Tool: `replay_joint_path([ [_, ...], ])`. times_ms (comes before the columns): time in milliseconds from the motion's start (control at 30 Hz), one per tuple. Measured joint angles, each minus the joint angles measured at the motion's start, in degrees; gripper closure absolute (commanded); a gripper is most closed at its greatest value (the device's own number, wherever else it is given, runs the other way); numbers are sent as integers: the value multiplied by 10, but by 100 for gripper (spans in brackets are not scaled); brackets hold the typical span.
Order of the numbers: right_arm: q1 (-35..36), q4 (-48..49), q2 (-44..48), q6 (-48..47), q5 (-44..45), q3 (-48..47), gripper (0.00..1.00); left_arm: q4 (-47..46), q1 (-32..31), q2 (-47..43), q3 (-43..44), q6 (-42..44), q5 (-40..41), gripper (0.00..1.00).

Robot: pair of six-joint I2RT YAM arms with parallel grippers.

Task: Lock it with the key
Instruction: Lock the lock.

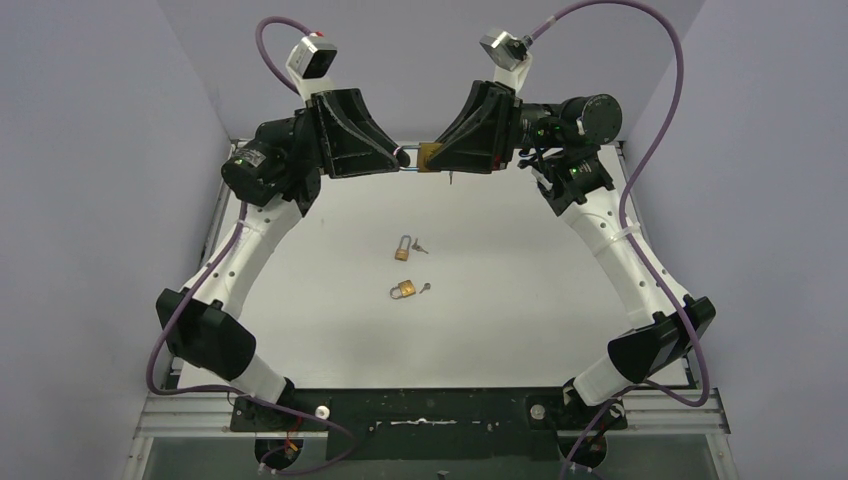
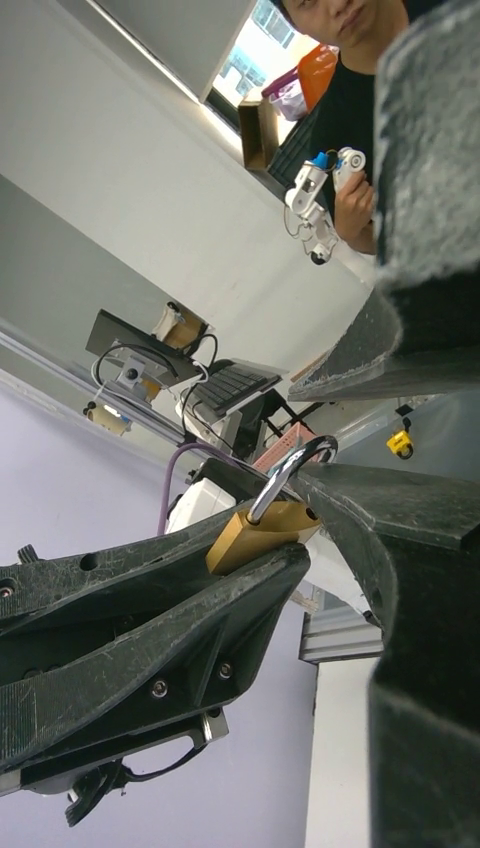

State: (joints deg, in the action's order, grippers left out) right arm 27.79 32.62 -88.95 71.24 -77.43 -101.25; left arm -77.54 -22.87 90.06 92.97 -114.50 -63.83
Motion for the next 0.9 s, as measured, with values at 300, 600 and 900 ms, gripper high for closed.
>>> replay_joint_path([
  [300, 0, 3, 0, 0, -4, -2, 100, -2, -4, 10, 1, -3, -1, 100],
  [600, 5, 2, 0, 0, -14, -4, 100, -10, -4, 10, 1, 3, -11, 100],
  [900, 21, 13, -11, 19, -30, -17, 100, -31, -3, 10, 13, 8, -34, 100],
])
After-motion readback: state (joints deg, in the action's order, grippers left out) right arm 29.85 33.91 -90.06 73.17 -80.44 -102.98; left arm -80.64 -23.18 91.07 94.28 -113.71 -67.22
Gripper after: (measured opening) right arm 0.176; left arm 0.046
